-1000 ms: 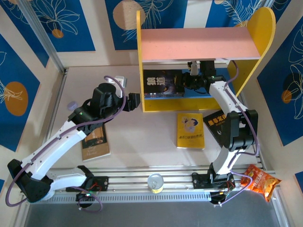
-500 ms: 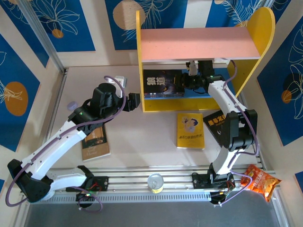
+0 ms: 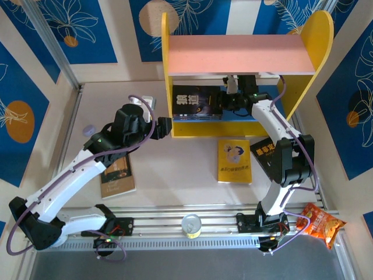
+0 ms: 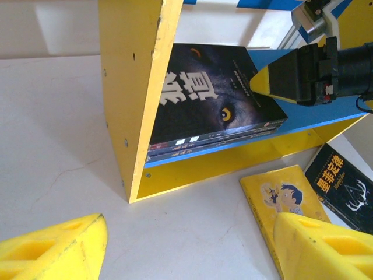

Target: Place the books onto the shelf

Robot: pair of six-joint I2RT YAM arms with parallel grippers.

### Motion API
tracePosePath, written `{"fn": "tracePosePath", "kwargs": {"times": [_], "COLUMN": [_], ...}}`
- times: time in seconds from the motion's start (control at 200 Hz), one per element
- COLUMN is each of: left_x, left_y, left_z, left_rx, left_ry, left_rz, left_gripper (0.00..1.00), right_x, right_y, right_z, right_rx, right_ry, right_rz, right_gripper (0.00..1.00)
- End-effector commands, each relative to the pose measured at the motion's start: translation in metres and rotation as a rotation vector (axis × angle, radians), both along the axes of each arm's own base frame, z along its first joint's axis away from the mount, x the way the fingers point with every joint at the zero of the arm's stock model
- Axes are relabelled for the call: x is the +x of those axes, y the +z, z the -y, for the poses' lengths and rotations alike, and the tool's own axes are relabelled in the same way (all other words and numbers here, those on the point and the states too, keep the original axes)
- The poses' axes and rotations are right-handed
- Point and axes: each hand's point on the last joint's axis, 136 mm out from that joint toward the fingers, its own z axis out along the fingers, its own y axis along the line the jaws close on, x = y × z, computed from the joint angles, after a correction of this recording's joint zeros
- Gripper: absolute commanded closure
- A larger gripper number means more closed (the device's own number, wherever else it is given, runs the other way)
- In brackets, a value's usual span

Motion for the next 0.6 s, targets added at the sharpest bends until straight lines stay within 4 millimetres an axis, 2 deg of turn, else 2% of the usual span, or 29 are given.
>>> {"fn": "tracePosePath", "kwargs": {"times": [0.0, 0.285, 0.595], "left_x": [-0.001, 0.001, 0.003], "left_y": [0.002, 0.001, 0.002], "left_z": [-0.01, -0.008, -0.004], "left_rx": [0.024, 0.029, 0.03], "left_ry": [0.017, 0.012, 0.001], "left_rz": [0.018, 0.018, 0.016], "left_gripper": [0.25, 0.25, 0.25], "right_x": [-0.021, -0.029, -0.024], "right_y": [0.063, 0.069, 0.075], "right_z": [-0.022, -0.014, 0.003], "right_rx": [0.039, 0.021, 0.053], "right_ry": [0.043, 0.025, -0.014], "right_rz": [0.14, 0.161, 0.178], "right_gripper": [0.63, 0.62, 0.59]}}
